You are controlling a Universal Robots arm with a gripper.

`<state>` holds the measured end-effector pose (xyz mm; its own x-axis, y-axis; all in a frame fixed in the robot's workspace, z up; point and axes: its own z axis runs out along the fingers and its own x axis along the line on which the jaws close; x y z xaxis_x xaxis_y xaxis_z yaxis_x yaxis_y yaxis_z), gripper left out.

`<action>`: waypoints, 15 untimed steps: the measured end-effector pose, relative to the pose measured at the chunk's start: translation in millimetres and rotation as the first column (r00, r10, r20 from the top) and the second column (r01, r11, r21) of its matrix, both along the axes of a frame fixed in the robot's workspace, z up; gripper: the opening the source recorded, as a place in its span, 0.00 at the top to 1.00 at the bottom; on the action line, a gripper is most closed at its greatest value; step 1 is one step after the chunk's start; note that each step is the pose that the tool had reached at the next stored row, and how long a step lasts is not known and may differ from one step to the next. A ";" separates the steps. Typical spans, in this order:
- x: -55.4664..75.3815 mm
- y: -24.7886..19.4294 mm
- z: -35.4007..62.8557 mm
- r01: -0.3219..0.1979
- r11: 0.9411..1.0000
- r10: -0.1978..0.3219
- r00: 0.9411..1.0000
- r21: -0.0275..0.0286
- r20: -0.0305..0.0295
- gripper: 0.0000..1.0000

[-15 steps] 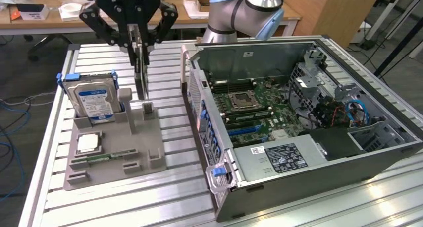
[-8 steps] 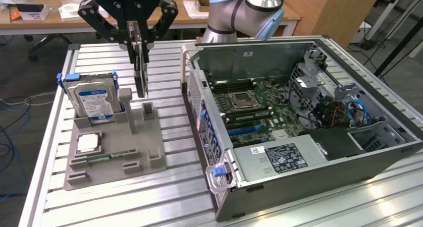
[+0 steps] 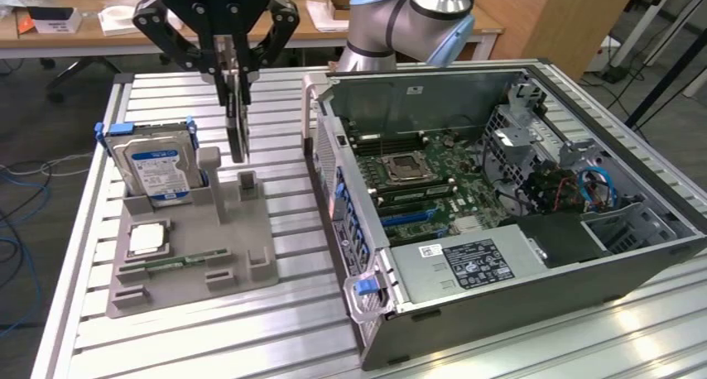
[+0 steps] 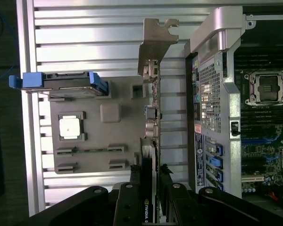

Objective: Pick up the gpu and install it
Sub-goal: 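Pick up the gpu and move the gpu toward the slot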

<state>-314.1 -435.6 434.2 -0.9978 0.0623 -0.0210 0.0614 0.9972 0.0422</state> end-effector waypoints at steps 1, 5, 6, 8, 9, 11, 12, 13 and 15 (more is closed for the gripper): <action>0.7 0.0 0.0 0.000 1.000 0.000 1.000 0.000 0.000 0.73; 5.5 0.0 0.0 0.000 1.000 0.000 1.000 0.000 0.000 0.73; 7.2 0.0 0.0 0.000 1.000 0.000 1.000 0.000 0.000 0.73; 11.1 0.0 0.0 0.000 1.000 0.000 1.000 0.000 0.000 0.73; 13.1 0.0 0.0 0.000 1.000 0.000 1.000 0.000 0.000 0.73; 17.7 0.0 0.0 0.000 1.000 0.000 1.000 0.000 0.000 0.73; 19.9 0.0 0.0 0.000 1.000 0.000 1.000 0.000 0.000 0.73; 21.9 0.0 0.0 0.000 1.000 0.000 1.000 0.000 -0.001 0.73; 25.8 0.0 0.0 0.000 1.000 0.000 1.000 0.000 -0.001 0.73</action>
<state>-288.3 -435.6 434.2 -0.9979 0.0622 -0.0204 0.0613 0.9972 0.0421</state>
